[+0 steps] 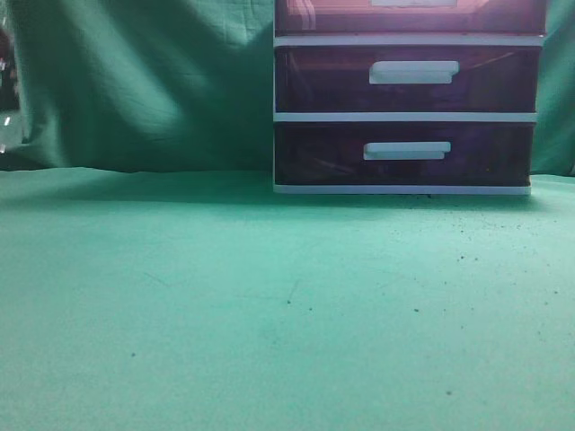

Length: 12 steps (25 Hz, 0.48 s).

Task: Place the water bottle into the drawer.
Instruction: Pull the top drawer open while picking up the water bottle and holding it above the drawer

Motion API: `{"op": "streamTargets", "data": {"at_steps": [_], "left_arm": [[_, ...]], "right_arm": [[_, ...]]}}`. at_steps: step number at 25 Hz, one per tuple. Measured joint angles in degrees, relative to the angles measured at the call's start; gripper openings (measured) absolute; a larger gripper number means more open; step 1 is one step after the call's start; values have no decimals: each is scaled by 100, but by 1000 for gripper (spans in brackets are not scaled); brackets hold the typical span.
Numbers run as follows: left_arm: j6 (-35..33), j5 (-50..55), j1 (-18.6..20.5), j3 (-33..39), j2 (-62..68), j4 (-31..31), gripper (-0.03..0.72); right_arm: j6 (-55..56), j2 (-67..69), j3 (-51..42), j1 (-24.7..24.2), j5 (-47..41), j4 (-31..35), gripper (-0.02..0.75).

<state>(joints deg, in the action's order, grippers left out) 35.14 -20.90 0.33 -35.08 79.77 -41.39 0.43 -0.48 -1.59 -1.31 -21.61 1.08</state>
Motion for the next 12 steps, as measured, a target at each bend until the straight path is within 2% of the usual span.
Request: {"op": "streamTargets", "data": {"at_steps": [2,5,6,8,10,12], "left_arm": [[979,14,0,-160,-306,-999,282],[2863,-42,0,-487,-791,-2956,282],[3595,-91,0,-634,-907,-3558,282],[5017,-283,-100,-943,-1115,-5038,282],[5874,-692,-266,-1241,-1204,-5816,282],[6269,-1031,-457,-1504,-1250,-6134,282]], "right_arm": [[0,0,0,0,0,0,50],[0,0,0,0,107,51,50],[0,0,0,0,275,155,50],[92,0,-13,0,1304,548,50],[130,0,-13,0,2310,707,50],[139,0,-13,0,2992,783,50]]}}
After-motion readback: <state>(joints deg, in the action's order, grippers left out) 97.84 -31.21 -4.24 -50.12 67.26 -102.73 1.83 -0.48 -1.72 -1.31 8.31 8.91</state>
